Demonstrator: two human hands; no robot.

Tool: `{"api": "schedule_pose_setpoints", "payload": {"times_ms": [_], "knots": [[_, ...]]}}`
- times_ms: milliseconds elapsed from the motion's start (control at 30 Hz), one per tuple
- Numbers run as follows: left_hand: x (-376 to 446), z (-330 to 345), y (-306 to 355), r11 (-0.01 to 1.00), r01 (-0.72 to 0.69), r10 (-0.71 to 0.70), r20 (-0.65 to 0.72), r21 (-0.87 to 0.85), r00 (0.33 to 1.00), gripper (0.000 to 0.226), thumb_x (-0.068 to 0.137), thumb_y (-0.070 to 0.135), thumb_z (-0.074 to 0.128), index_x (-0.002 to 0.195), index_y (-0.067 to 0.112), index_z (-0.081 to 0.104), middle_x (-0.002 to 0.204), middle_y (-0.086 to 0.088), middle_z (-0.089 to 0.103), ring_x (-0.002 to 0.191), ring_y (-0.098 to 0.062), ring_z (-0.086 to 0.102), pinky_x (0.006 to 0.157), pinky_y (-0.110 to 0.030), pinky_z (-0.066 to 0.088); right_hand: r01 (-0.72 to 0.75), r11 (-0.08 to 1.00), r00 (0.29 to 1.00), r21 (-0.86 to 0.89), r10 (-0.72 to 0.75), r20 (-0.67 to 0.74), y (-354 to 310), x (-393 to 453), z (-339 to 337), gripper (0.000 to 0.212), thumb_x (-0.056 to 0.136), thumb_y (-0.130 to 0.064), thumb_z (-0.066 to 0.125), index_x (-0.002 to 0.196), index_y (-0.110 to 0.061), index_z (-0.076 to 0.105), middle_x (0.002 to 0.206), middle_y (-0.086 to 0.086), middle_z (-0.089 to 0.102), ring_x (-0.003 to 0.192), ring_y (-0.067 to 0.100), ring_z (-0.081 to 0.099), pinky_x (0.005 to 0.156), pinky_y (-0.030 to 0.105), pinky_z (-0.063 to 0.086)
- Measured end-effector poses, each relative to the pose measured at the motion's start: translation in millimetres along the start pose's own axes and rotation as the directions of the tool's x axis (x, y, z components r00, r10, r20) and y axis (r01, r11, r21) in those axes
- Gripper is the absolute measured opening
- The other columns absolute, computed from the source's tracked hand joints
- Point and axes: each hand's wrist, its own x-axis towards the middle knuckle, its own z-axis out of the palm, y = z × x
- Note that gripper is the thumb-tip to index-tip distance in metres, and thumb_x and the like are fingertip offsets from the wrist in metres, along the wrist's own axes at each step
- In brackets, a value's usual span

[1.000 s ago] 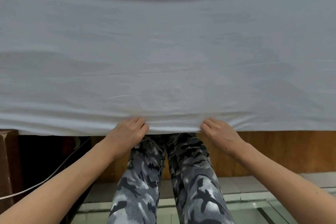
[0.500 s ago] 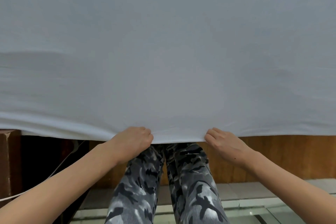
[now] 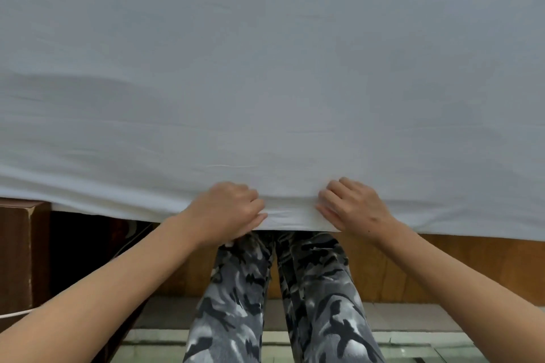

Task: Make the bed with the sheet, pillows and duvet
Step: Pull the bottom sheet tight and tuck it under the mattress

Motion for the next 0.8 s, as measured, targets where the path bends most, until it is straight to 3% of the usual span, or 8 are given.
{"api": "schedule_pose_setpoints", "payload": {"times_ms": [133, 233, 300, 400, 500, 600, 733, 800], "knots": [[11, -8, -48, 0.961, 0.271, -0.225, -0.439, 0.046, 0.870, 0.017, 0.093, 0.017, 0.053, 0.090, 0.006, 0.067, 0.091, -0.011, 0.066, 0.082, -0.028, 0.061, 0.058, -0.034, 0.048, -0.108, 0.994, 0.962, -0.024, 0.098, -0.253, 16, 84, 5, 0.026, 0.095, -0.026, 0.055, 0.113, -0.008, 0.053, 0.114, 0.015, 0.060, 0.101, 0.030, 0.051, 0.078, 0.041, 0.051], [30, -13, -78, 0.869, 0.495, -0.431, -0.527, -0.022, 0.733, 0.037, 0.095, 0.023, 0.049, 0.126, 0.003, 0.055, 0.133, -0.021, 0.053, 0.123, -0.036, 0.048, 0.100, -0.042, 0.043, -0.164, 0.987, 0.923, 0.004, 0.154, -0.354, 34, 146, -1, 0.042, 0.097, -0.035, 0.049, 0.131, -0.009, 0.043, 0.136, 0.020, 0.051, 0.124, 0.033, 0.043, 0.103, 0.044, 0.041], [38, -13, -87, 0.830, 0.556, -0.485, -0.534, -0.034, 0.692, 0.047, 0.097, 0.026, 0.046, 0.138, 0.004, 0.046, 0.146, -0.025, 0.039, 0.135, -0.041, 0.037, 0.113, -0.048, 0.030, -0.256, 0.966, 0.907, -0.031, 0.229, -0.353, 47, 178, -8, 0.050, 0.099, -0.037, 0.044, 0.140, -0.009, 0.040, 0.145, 0.021, 0.042, 0.135, 0.034, 0.036, 0.112, 0.046, 0.029], [37, 2, -84, 0.827, 0.563, -0.492, -0.489, -0.002, 0.720, 0.054, 0.099, 0.031, 0.042, 0.146, 0.004, 0.035, 0.152, -0.028, 0.027, 0.142, -0.043, 0.025, 0.117, -0.050, 0.016, -0.352, 0.934, 0.924, -0.059, 0.338, -0.178, 46, 190, -1, 0.061, 0.098, -0.041, 0.037, 0.148, -0.005, 0.031, 0.154, 0.023, 0.025, 0.144, 0.036, 0.022, 0.117, 0.047, 0.012], [13, 40, -60, 0.876, 0.481, -0.437, -0.387, 0.019, 0.812, 0.060, 0.099, 0.037, 0.039, 0.147, 0.003, 0.029, 0.154, -0.028, 0.022, 0.144, -0.039, 0.018, 0.119, -0.048, 0.008, -0.070, 0.993, 0.997, -0.091, 0.068, -0.029, 5, 147, 21, 0.066, 0.098, -0.044, 0.038, 0.148, -0.001, 0.029, 0.154, 0.025, 0.023, 0.144, 0.037, 0.020, 0.118, 0.050, 0.012], [-14, 72, -34, 0.890, 0.444, -0.389, -0.336, 0.103, 0.858, 0.064, 0.098, 0.041, 0.035, 0.147, 0.002, 0.025, 0.155, -0.025, 0.018, 0.145, -0.036, 0.014, 0.119, -0.046, 0.004, 0.186, 0.979, 0.980, -0.090, -0.178, 0.088, -43, 86, 47, 0.066, 0.100, -0.043, 0.036, 0.148, 0.001, 0.024, 0.156, 0.020, 0.016, 0.146, 0.032, 0.016, 0.119, 0.049, 0.010], [-28, 89, -10, 0.897, 0.430, -0.376, -0.332, 0.105, 0.865, 0.062, 0.103, 0.043, 0.025, 0.149, 0.002, 0.016, 0.159, -0.020, 0.005, 0.149, -0.032, 0.002, 0.121, -0.046, 0.004, 0.334, 0.934, 0.935, -0.128, -0.311, 0.171, -67, 30, 69, 0.066, 0.101, -0.043, 0.037, 0.150, -0.001, 0.023, 0.157, 0.017, 0.017, 0.147, 0.027, 0.013, 0.121, 0.044, 0.004], [-25, 86, -1, 0.901, 0.427, -0.376, -0.358, 0.073, 0.855, 0.061, 0.103, 0.044, 0.029, 0.147, 0.002, 0.022, 0.156, -0.023, 0.016, 0.147, -0.034, 0.012, 0.120, -0.047, 0.008, 0.351, 0.935, 0.927, -0.043, -0.340, 0.157, -67, 21, 61, 0.062, 0.100, -0.040, 0.042, 0.147, -0.001, 0.030, 0.154, 0.017, 0.028, 0.146, 0.027, 0.020, 0.121, 0.043, 0.008]]}}
